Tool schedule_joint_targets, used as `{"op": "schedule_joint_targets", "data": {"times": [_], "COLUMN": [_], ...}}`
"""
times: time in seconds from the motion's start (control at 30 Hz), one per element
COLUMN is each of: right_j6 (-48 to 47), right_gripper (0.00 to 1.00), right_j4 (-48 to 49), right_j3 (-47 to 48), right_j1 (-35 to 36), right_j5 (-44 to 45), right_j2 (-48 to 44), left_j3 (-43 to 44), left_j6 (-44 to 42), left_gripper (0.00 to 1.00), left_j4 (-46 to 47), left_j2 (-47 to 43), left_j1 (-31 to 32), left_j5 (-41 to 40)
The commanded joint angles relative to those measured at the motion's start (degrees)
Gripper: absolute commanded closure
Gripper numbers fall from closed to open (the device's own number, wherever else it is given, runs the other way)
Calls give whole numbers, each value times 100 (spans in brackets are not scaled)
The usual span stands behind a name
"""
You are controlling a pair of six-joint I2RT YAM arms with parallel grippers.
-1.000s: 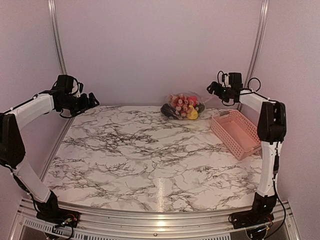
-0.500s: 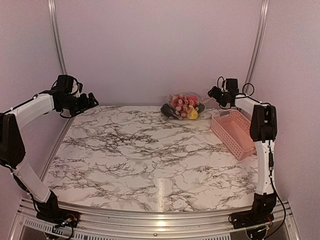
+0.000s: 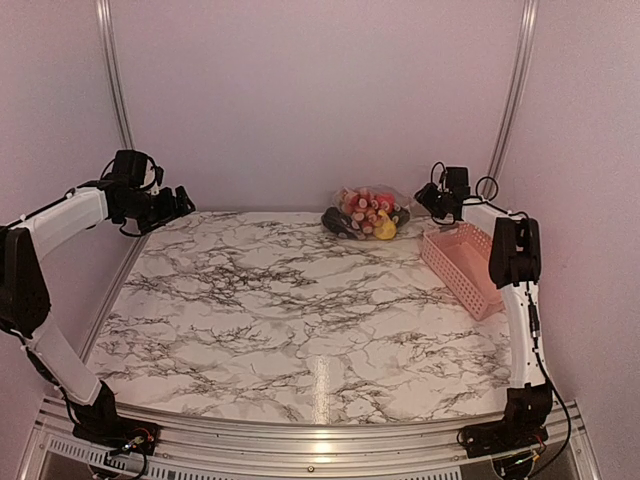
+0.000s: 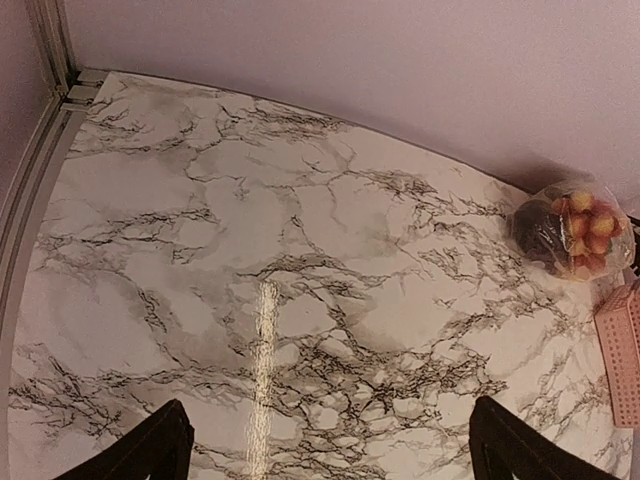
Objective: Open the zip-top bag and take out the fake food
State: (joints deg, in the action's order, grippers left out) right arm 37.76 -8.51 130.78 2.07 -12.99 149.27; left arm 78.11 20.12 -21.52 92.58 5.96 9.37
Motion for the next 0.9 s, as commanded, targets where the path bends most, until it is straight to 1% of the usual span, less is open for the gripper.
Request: {"op": "schedule_joint_targets", "data": {"times": [0.0, 0.1, 0.13, 0.17, 0.27, 0.5, 0.63, 0.87], "right_j6": [156, 106, 82, 55, -31, -370, -580, -558], "right_gripper": [67, 92, 98, 100, 100, 100, 100, 100], "right_j4": [277, 323, 330, 356, 491, 1109, 1125, 1194], "right_j3": [284, 281, 278, 269, 130, -533, -599, -655], "right_j1": [22, 36, 37, 48, 122, 480, 695, 1022], "right_j5": [-73, -152, -182, -235, -372, -690, -797, -948], "right_j2": [103, 49, 16, -31, -257, -1068, -1393, -1837], "left_j3": [-49, -58, -51, -43, -40, -1, -35, 38], "left_j6": [-91, -105, -101, -109, -109, -112, -148, -218], "left_gripper": [1, 1, 1, 1, 1, 1, 1, 1], "left_j4": [-239, -242, -238, -228, -162, -43, 25, 17], "left_j2": [-183, -179, -172, -158, -152, -156, -226, -222], "left_j1": [20, 20, 20, 20, 20, 20, 20, 20], "left_j5": [-140, -137, -132, -119, -60, 159, 247, 496]}}
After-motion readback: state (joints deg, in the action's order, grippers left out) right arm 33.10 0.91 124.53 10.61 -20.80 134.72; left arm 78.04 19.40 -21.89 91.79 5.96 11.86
